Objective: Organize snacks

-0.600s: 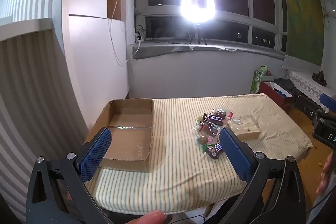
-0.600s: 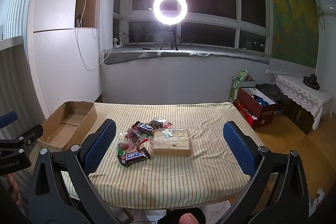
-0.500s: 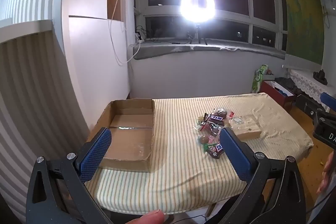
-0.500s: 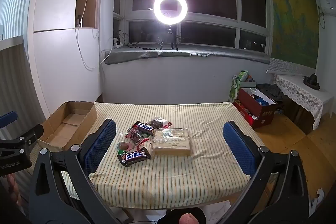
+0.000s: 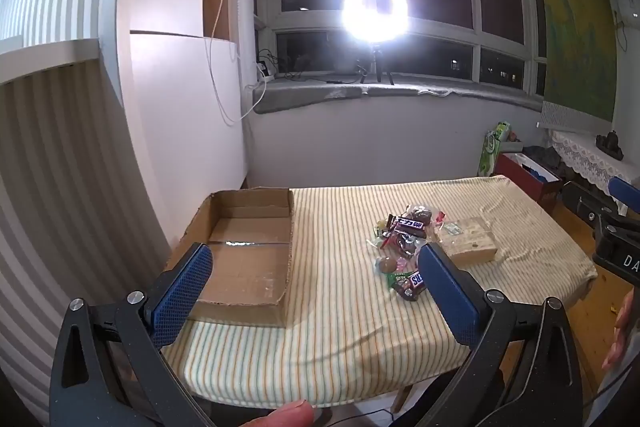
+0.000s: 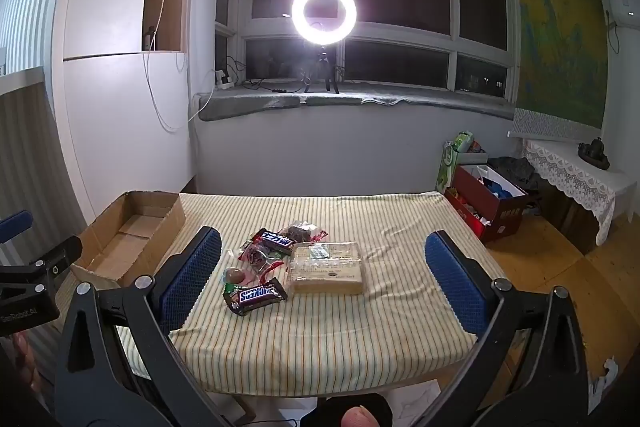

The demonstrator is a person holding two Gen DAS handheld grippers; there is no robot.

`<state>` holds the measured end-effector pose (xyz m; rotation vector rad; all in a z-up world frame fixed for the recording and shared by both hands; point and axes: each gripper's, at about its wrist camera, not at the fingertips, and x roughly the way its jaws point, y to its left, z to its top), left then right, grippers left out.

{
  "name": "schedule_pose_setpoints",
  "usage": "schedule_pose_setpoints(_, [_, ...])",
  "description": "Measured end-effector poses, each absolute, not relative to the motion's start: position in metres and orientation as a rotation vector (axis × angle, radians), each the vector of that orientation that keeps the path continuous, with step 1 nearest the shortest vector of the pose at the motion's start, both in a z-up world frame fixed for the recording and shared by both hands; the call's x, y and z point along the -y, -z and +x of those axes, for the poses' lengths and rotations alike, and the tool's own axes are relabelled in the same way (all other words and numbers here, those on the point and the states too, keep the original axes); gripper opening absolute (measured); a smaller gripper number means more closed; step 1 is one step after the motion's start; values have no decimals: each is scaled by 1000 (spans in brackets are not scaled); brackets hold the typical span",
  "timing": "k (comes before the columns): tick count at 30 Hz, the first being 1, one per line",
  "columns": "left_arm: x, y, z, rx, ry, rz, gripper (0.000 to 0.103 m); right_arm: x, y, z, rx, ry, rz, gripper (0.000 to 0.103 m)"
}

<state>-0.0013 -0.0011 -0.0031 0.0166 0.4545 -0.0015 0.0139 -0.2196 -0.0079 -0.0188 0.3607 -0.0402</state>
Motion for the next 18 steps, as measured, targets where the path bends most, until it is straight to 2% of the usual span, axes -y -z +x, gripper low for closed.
schedule_pose_setpoints(18, [3,4,-2,-453,1,21,102,220,9,12,-364,39,-15,103])
